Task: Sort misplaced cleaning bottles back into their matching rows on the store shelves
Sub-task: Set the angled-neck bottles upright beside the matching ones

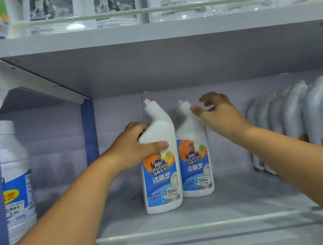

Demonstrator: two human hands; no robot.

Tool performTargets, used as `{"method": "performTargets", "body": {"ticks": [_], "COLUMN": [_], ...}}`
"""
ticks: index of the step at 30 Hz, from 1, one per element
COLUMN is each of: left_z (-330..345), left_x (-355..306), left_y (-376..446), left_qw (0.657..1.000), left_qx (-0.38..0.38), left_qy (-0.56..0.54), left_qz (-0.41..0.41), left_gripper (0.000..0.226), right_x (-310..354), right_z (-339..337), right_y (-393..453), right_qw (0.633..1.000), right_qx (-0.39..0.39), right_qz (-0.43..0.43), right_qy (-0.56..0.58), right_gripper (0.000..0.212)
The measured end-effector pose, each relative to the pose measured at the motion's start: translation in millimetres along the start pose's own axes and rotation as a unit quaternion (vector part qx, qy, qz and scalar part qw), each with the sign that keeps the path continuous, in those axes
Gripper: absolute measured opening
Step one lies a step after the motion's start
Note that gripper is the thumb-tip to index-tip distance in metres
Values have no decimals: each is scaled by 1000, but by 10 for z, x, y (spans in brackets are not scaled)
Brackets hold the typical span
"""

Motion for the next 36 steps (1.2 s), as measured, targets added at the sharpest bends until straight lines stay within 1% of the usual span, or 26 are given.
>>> {"method": "performTargets", "body": {"ticks": [2,4,6,8,11,14,17,19,21,23,25,29,33,36], "left_z": [-35,-48,-29,1,24,44,58,47,47,111,165,182,206,199], "left_x": [53,72,87,80,59,32,19,45,153,275,335,356,376,344], "left_y": [-6,-12,-6,-18,-38,-67,-122,-185,-284,-386,-451,-478,-505,-550], "left_qw": [999,999,998,997,996,995,994,993,988,981,976,971,973,976], "left_qx": [9,14,37,62,79,86,83,62,38,43,43,26,21,9], "left_qy": [-34,-42,-42,-36,-32,-4,2,-1,3,-19,-56,-79,-82,-78], "left_qz": [-8,-4,-12,-22,-31,-41,-64,-96,-147,-189,-206,-225,-212,-203], "left_gripper": [51,55,56,55,55,55,53,50,47,43,35,33,33,25], "right_x": [-185,-256,-275,-311,-349,-376,-348,-348,-425,-534,-604,-584,-595,-605], "right_z": [114,201,263,302,310,313,305,289,307,352,384,405,429,415], "right_y": [-13,-44,-54,-45,-11,-1,-17,-68,-157,-258,-325,-369,-439,-528], "right_qw": [992,986,982,978,973,965,966,967,966,958,952,950,954,950], "right_qx": [89,136,156,168,183,203,201,193,199,223,235,237,220,223], "right_qz": [82,92,88,96,111,126,127,135,153,174,194,198,200,220], "right_qy": [33,39,60,76,92,105,103,92,65,39,35,35,38,-7], "right_gripper": [52,49,44,43,43,46,46,44,43,41,39,35,28,25]}}
Point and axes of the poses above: each hand's wrist, its own y-axis towards the middle knuckle, its own z-axis out of the palm, x = y × z, the point moved 6 cm from there along y, towards the middle knuckle, and after that the axes turned 6 degrees about y, right-handed, at the moved point
